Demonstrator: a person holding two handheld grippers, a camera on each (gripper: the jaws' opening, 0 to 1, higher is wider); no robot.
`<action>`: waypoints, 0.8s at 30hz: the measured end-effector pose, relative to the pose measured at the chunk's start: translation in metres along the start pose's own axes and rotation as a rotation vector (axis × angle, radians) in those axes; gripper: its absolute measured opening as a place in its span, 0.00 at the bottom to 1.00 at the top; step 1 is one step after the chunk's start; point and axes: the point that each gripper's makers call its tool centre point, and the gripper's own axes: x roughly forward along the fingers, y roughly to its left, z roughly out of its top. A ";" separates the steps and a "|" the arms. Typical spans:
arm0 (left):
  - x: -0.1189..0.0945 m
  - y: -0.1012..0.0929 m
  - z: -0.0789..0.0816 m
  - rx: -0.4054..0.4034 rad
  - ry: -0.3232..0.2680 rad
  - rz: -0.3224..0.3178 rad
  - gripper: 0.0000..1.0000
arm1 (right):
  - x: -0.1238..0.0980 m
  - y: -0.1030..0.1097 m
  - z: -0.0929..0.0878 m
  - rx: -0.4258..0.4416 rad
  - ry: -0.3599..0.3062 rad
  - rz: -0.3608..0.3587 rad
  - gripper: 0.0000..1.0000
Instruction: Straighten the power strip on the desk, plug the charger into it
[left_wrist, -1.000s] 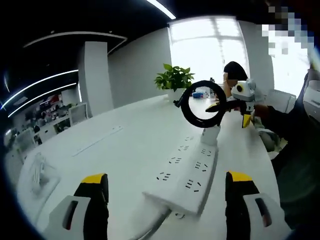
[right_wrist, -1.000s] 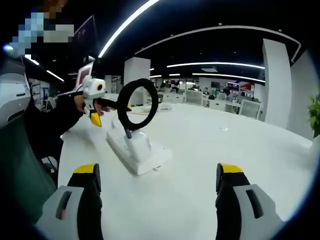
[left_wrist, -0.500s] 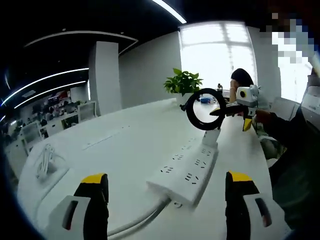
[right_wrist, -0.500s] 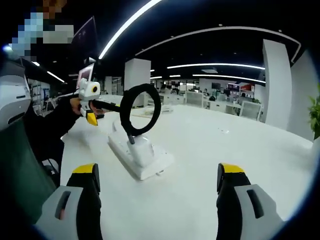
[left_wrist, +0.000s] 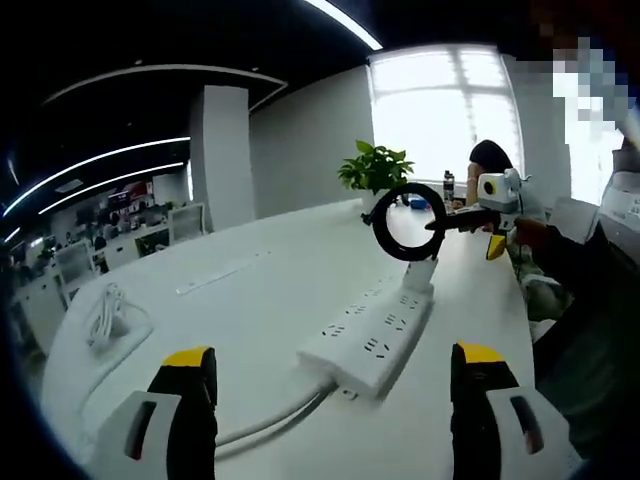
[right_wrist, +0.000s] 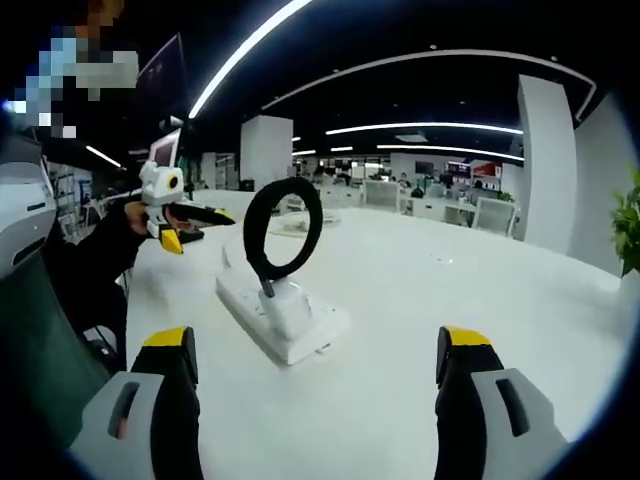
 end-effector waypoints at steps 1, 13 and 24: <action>-0.001 0.000 0.000 0.003 0.000 0.009 0.99 | -0.001 0.000 0.001 -0.002 0.002 -0.005 1.00; -0.010 -0.002 -0.007 0.026 0.033 0.038 0.99 | -0.003 0.003 0.005 0.035 0.044 -0.070 1.00; -0.014 -0.007 -0.003 -0.005 0.018 0.067 0.99 | -0.009 0.007 0.007 0.058 0.044 -0.099 1.00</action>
